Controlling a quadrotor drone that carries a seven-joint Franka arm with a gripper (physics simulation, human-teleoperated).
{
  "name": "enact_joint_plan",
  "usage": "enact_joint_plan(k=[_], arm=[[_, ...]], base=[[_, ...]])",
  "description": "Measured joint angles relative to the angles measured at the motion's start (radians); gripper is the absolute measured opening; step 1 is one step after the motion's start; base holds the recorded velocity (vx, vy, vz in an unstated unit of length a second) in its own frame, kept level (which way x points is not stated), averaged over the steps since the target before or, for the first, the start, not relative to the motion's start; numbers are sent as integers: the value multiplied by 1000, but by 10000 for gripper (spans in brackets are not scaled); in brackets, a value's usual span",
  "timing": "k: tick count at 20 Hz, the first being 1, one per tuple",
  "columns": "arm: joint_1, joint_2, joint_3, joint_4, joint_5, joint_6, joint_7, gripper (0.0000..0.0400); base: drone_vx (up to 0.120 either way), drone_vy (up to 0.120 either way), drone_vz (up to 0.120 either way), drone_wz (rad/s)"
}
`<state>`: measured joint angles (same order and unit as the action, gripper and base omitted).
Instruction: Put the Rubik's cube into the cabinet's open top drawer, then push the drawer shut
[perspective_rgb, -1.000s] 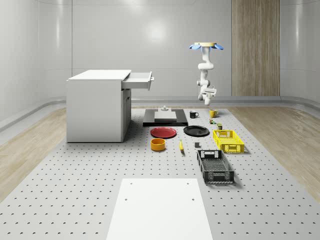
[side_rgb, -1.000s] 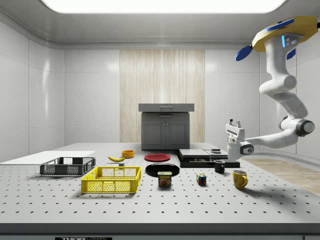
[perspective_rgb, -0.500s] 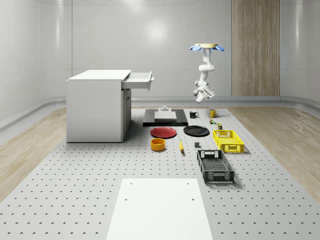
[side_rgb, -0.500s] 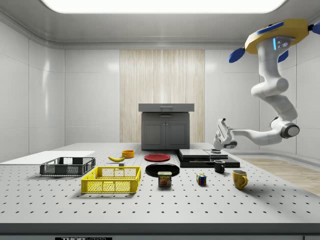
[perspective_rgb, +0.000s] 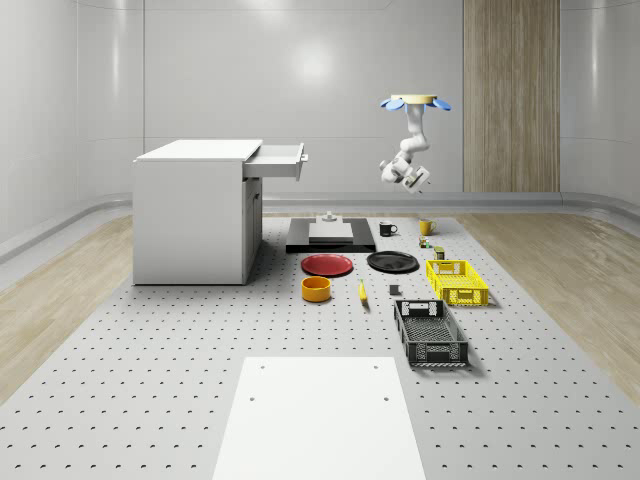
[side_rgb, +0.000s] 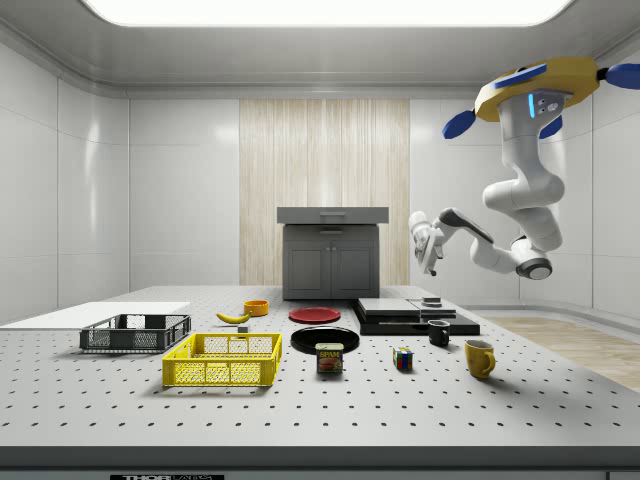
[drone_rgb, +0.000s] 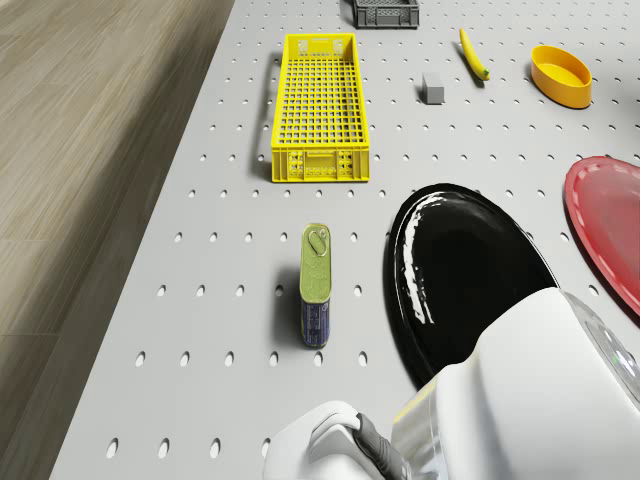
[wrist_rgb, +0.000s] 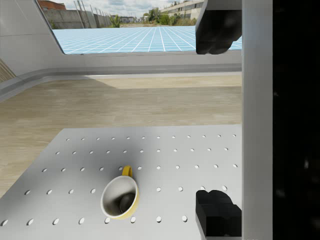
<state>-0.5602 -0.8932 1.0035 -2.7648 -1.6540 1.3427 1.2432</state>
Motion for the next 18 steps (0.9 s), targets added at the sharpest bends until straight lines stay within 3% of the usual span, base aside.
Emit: enact_joint_plan(k=[4,8,12,18], arm=[[-197,-50,116,-89,-204,-91,140,400],[-328,-92,181,-119,-291,-149,226,400],[-403,-126,217,-129,-322,-174,275,400],[-458,-167,247,-131,-328,-174,314,400]], base=[[120,0,-120,0],[120,0,-120,0],[120,0,-120,0],[107,0,-120,0]])
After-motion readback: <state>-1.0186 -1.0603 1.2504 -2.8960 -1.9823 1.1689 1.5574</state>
